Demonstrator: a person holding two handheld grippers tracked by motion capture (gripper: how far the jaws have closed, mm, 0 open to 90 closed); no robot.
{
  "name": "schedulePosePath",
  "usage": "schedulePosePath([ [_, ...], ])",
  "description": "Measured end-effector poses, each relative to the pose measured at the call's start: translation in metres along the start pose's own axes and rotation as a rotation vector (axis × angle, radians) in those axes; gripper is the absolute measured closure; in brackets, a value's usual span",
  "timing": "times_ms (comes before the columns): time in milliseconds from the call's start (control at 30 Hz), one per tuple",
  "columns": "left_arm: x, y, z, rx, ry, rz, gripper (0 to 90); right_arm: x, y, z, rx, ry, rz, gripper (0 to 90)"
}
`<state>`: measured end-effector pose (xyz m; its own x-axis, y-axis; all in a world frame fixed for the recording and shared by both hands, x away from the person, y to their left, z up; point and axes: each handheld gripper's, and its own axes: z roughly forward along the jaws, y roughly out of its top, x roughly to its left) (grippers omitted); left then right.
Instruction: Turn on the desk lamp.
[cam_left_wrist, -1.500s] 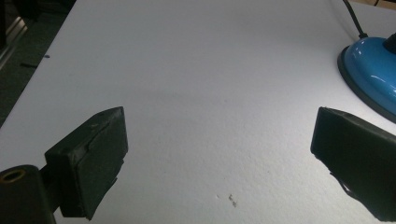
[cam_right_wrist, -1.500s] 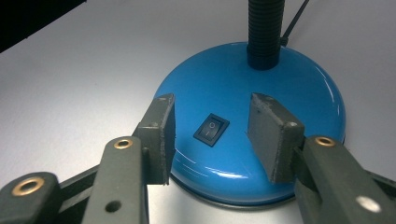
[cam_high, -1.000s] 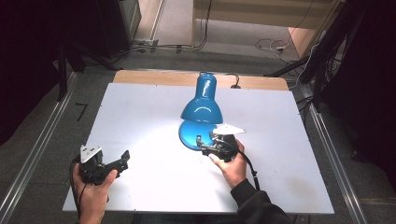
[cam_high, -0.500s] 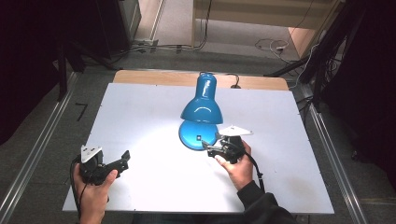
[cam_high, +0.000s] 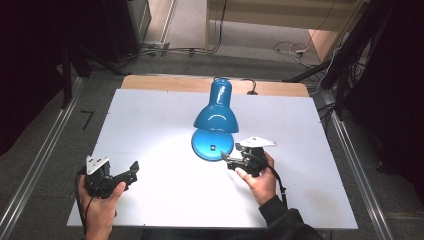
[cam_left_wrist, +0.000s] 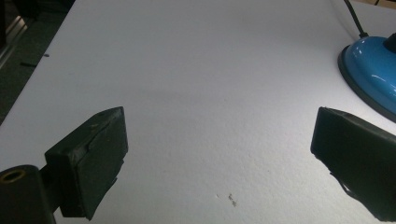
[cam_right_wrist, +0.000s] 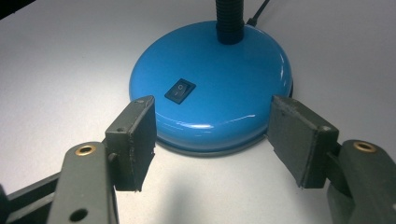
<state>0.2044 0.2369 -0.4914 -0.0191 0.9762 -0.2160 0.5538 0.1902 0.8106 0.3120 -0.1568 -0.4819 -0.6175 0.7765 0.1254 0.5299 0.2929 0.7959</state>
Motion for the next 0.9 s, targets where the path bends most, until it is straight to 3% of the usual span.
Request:
schedulePosePath([
  [900,-0.001,0.0,0.0,0.0,0.0,0.002,4.5,-0.019,-0.006,-0.024,-0.011,-0.024,0.024,30.9],
])
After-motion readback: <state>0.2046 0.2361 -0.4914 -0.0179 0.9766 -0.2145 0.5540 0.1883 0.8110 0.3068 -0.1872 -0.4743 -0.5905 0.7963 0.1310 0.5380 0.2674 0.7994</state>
